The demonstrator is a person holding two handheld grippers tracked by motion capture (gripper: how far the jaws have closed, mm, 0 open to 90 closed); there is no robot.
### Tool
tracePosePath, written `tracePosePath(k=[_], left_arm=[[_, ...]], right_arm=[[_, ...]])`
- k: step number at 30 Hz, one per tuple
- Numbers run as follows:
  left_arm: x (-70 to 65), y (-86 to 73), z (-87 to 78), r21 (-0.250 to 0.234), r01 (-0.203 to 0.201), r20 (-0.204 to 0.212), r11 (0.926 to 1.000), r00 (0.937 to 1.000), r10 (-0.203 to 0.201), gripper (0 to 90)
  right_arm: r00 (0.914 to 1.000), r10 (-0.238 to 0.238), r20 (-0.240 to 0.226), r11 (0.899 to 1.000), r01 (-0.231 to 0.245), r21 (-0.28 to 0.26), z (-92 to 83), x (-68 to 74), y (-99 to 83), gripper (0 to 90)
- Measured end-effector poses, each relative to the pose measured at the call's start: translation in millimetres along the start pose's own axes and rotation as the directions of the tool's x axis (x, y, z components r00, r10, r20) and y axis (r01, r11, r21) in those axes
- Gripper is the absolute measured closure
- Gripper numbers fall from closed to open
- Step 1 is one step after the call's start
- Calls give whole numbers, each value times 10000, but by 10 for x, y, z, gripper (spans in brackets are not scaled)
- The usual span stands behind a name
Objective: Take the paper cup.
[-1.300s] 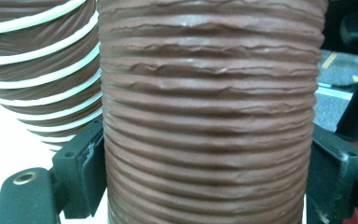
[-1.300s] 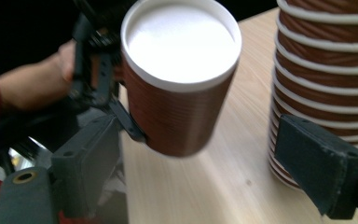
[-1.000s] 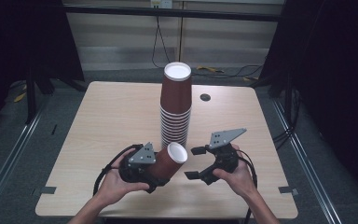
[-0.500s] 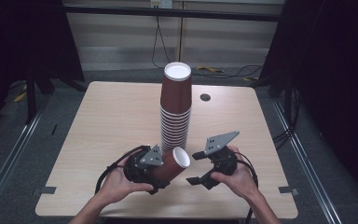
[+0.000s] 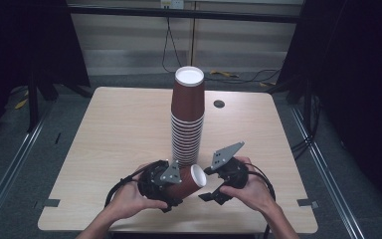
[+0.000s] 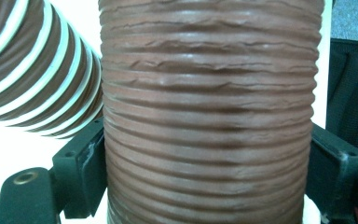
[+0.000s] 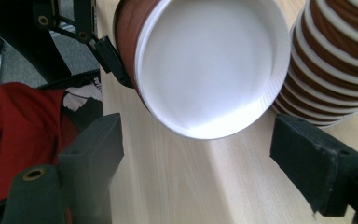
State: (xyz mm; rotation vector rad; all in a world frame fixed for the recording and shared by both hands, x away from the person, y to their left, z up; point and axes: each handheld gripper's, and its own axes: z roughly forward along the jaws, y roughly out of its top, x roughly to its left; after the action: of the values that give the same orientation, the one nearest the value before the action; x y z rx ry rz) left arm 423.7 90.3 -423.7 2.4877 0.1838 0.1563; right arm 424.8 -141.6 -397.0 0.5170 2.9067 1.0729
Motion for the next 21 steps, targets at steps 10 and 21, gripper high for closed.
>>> tracePosePath(k=[10,21], left_arm=[[-53,44,26,403,-225,110,9989,9997,221,147],[-133,79,39,653,-343,225,9973,9992,329,148]], right_arm=[[9996,-77,-271,9982,93,601,63,0,28,190],[9971,-235,-727,9939,312,1059,116,8,133,203]])
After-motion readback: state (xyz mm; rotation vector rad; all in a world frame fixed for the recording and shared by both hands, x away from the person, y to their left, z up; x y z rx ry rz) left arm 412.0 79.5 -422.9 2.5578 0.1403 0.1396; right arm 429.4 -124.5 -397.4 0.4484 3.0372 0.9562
